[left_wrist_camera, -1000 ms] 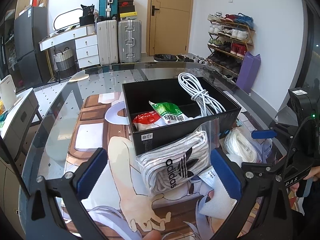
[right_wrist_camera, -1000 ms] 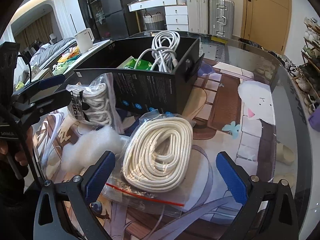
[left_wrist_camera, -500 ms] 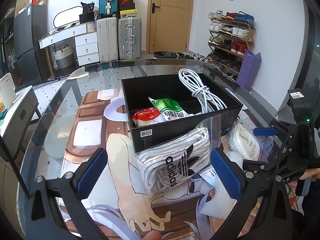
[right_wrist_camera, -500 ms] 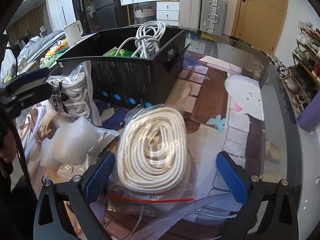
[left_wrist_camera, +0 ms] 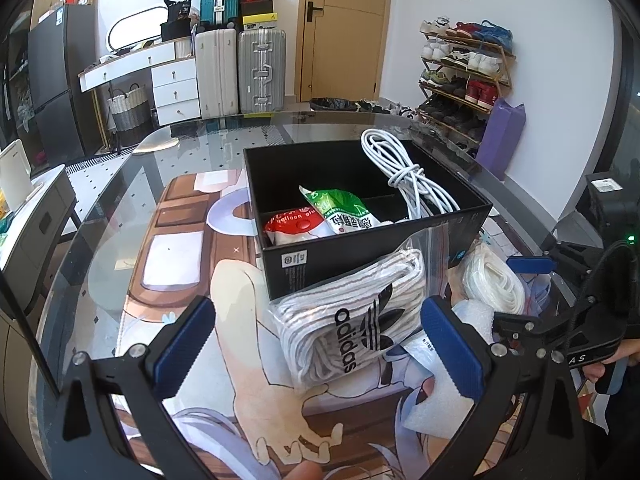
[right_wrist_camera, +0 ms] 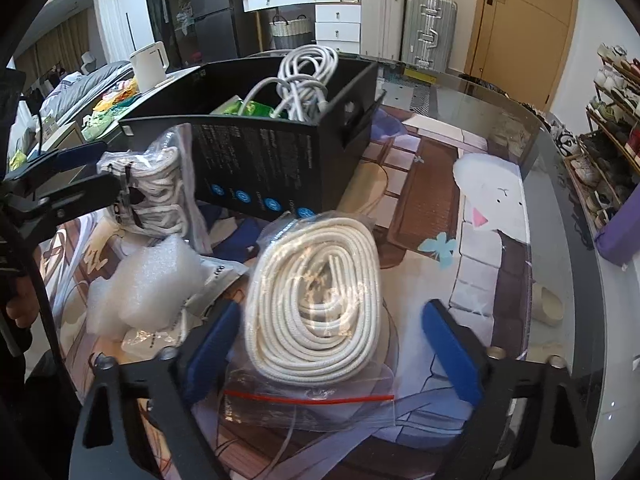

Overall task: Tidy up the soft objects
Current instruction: 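Grasp the Adidas sock bag with the left gripper while the right grasps the rope bag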

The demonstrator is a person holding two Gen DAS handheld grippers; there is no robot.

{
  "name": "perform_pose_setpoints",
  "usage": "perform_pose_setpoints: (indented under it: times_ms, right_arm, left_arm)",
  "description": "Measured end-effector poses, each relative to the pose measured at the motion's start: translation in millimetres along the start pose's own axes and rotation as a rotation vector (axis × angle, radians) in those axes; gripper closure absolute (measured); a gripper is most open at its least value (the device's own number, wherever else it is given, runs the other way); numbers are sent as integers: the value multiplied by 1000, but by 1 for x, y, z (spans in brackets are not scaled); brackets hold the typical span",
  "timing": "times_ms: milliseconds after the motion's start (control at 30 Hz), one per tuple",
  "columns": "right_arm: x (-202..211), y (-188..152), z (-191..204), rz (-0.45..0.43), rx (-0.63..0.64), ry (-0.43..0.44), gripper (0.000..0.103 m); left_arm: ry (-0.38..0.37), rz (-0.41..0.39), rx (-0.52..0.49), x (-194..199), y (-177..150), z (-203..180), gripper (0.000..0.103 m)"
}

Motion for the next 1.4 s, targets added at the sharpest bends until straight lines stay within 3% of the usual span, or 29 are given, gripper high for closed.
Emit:
perform_pose_setpoints:
  times_ms: [133, 233, 733, 900, 967, 1400]
  right_arm:
    - [3, 0, 5, -4, 16, 12, 40]
    - [4, 0, 6, -6, 23, 18, 46]
    - [4, -3, 10, -11, 40, 33, 47]
    - [5, -3, 12, -11, 46, 37, 47]
    - [4, -3, 12, -10, 47, 38, 47]
    - [7, -5, 16, -7, 60, 49, 47]
  left_arm:
    - [4, 12, 2, -4, -2, 1, 0]
    - [6, 18, 7, -6, -3, 4, 0]
    - [-39, 85, 43, -24, -12, 10, 2]
    - [-92, 92, 50, -22, -12, 4, 27]
    - [-117, 87, 41, -20, -12, 0, 43]
    - [-166, 42, 5, 2, -8, -8, 75]
Point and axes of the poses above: each gripper's, at about its wrist camera, not at the fingertips, and x roughly against the way its jaws point, z to its left, y to its top, the point moved 8 cm from there along -x, roughly the way its jaws point, and after that the axes turned 6 degrees about -x, right-handed, at the moved point
